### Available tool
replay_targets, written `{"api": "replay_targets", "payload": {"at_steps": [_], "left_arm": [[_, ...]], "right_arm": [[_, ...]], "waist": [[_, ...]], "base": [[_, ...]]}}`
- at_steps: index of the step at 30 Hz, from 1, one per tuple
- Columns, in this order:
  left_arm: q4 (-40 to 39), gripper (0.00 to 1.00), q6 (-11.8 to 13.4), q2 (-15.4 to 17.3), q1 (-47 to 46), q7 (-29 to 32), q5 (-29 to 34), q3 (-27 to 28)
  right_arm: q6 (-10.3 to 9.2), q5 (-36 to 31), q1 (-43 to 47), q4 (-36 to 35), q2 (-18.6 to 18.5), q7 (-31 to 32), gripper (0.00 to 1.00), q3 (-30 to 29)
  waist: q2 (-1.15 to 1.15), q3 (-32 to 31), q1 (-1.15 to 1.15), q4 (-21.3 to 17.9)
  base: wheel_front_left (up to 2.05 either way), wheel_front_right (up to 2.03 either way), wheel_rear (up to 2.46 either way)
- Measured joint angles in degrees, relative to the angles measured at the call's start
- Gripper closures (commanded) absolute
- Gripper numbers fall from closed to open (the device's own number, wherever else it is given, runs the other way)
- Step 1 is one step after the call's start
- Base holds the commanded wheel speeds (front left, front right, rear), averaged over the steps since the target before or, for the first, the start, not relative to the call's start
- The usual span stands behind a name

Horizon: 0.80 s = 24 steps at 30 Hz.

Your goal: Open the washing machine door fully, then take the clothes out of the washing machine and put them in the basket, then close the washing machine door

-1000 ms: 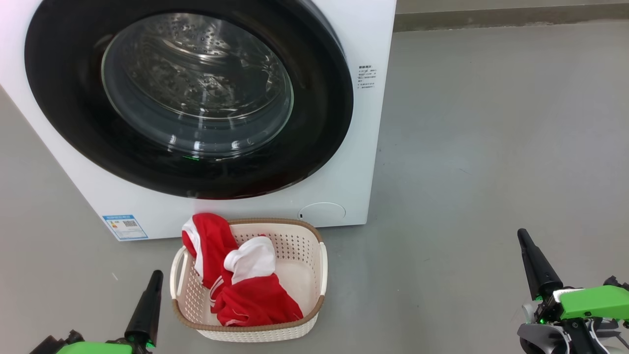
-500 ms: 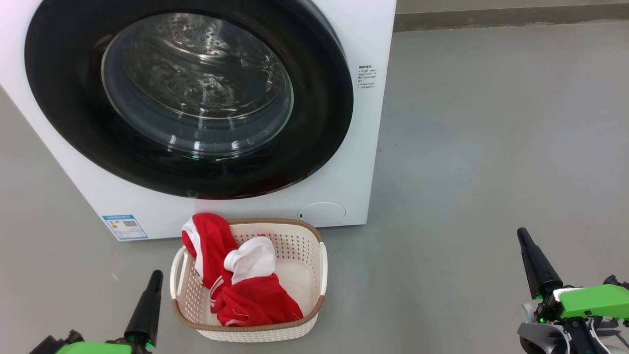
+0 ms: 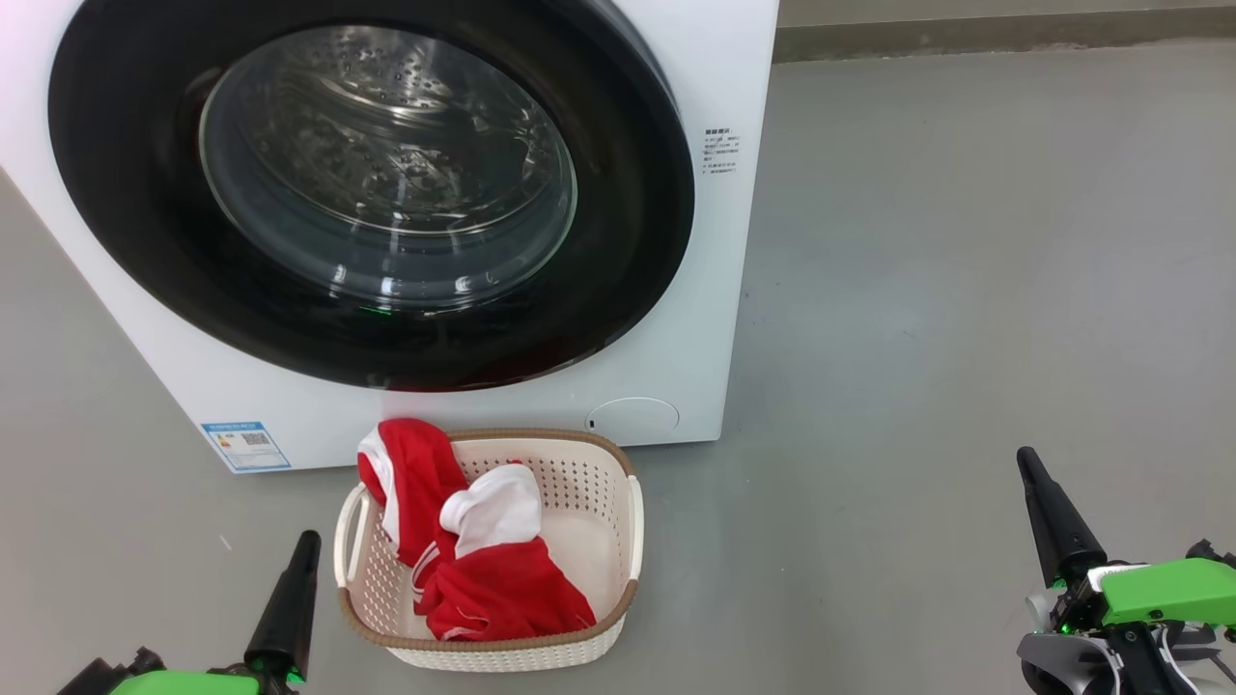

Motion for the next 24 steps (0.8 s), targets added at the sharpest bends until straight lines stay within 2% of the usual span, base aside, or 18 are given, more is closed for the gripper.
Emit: {"api": "replay_targets", "payload": {"at_steps": [24], "left_arm": [[0.0,1.0,0.0,-0.05,0.0,0.0,0.01,0.1]], "right_arm": [[0.0,-0.25,0.0,0.01,0.08,0.08,1.0,-0.15]], "waist": [[0.0,0.0,0.0,0.0]], "base": [[0.0,0.0,0.0]]}}
